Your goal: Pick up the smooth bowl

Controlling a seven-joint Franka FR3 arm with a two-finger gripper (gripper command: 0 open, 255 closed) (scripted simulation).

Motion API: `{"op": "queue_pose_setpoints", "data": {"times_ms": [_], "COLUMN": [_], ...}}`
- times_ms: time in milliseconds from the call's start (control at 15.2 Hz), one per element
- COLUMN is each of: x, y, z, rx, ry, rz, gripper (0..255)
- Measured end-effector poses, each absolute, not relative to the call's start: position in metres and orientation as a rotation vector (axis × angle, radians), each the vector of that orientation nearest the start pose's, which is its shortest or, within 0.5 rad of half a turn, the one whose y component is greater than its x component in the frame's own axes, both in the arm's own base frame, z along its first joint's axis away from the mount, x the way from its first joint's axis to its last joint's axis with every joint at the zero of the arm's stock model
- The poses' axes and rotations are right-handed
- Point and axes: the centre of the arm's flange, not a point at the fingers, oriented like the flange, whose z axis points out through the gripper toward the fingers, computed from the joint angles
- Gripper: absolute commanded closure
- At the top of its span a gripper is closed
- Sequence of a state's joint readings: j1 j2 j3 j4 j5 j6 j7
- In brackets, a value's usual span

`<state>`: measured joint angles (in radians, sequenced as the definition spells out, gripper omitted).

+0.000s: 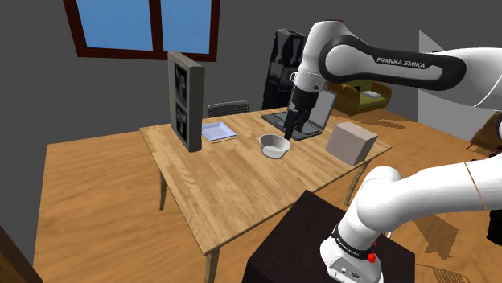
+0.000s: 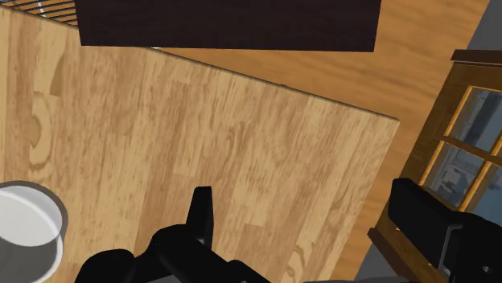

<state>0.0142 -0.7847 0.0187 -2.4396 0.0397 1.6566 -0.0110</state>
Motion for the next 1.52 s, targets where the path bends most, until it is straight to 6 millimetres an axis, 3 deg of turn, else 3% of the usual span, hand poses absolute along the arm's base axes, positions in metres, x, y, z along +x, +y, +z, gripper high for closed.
{"op": "queue_pose_setpoints", "data": {"times_ms": [264, 1518], "x": [0.326, 0.43], "y": [-0.007, -0.216], "z": [0.549, 0.442], "rx": [-3.108, -3.053], "ry": [-0.04, 0.084], "rz": [0.0, 0.011], "gripper": [0, 0]}}
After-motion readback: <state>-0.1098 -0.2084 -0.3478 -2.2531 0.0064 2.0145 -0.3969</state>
